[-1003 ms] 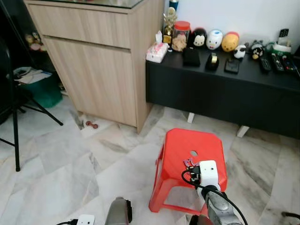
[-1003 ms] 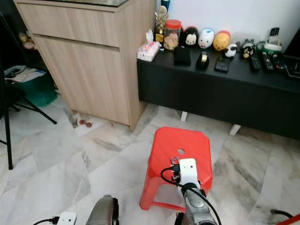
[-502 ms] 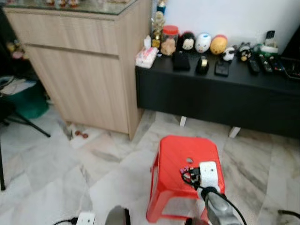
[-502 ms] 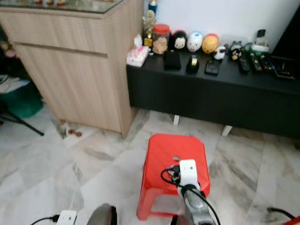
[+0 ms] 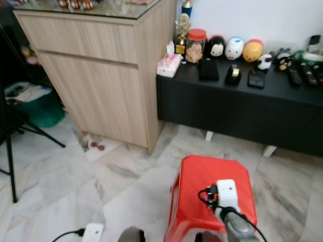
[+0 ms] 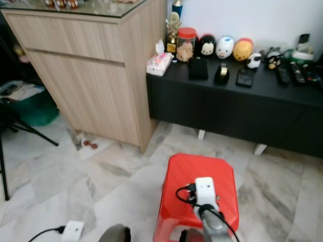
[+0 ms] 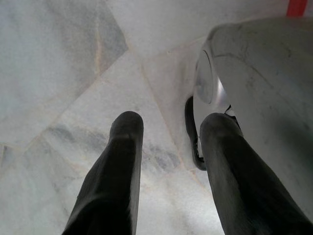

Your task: Hang keys on a hook

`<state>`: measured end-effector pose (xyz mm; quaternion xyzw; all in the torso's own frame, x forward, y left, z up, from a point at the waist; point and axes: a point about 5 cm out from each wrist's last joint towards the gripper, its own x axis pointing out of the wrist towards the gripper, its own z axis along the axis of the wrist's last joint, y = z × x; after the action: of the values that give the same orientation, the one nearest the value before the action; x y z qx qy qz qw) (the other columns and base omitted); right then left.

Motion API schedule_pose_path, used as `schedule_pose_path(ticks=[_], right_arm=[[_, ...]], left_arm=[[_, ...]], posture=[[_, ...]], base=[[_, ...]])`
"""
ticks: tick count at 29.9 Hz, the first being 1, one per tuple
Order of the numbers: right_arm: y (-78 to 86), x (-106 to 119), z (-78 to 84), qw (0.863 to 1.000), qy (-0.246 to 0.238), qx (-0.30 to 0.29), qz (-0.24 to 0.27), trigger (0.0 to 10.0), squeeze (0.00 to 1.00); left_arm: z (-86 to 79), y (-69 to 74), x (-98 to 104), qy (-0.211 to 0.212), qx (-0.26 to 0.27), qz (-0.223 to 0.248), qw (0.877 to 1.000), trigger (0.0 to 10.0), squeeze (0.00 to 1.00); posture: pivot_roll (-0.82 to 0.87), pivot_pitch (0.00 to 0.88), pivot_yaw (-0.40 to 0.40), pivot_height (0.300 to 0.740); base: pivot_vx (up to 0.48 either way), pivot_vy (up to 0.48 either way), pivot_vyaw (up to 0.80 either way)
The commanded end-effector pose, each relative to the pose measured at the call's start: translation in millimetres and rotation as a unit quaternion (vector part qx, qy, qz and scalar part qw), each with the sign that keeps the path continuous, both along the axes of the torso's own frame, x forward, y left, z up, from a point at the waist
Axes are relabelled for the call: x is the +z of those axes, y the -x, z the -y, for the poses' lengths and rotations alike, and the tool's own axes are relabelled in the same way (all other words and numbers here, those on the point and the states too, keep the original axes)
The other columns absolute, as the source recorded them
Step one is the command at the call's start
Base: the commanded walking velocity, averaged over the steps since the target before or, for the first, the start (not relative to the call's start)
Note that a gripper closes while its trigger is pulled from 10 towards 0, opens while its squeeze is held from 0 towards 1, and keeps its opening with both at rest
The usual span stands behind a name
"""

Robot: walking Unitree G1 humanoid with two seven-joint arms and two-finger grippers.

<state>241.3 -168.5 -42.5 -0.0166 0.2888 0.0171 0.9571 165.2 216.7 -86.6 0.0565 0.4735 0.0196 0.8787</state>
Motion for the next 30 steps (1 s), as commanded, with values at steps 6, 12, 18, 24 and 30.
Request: schedule_pose_path(ticks=[6, 12, 18, 24, 30], right_arm=[[5.3, -6, 4.5, 0.999, 0.029, -0.019, -0.034, 10.0, 0.0], [17.3, -17, 12.9, 0.995, 0.048, -0.026, -0.089, 10.0, 0.51], [24.0, -22, 15.2, 0.992, 0.056, -0.02, -0.114, 10.0, 1.0], [23.0, -22, 12.2, 0.992, 0.048, -0.015, -0.115, 10.0, 1.0], [19.4, -20, 10.7, 0.992, 0.047, -0.013, -0.115, 10.0, 0.96]], left_arm=[[-1.1, 8.6, -4, -0.002, -0.003, -0.015, 1.0, 10.0, 0.0], [-0.6, 8.8, -4, -0.003, -0.006, -0.017, 1.0, 10.0, 0.0], [-0.3, 9.0, -4, -0.002, -0.008, -0.018, 1.0, 10.0, 0.0], [-1.0, 9.2, -4, -0.003, -0.008, -0.017, 1.0, 10.0, 0.0], [-1.1, 8.8, -4, -0.003, -0.008, -0.015, 1.0, 10.0, 0.0]], posture=[[0.11, 0.082, -0.03, 0.63], [0.11, 0.086, -0.032, 0.63], [0.11, 0.092, -0.031, 0.63], [0.11, 0.093, -0.03, 0.63], [0.12, 0.094, -0.029, 0.63]], base=[[0.0, 0.0, 0.0], [0.0, 0.0, 0.0], [0.0, 0.0, 0.0], [0.0, 0.0, 0.0], [0.0, 0.0, 0.0]])
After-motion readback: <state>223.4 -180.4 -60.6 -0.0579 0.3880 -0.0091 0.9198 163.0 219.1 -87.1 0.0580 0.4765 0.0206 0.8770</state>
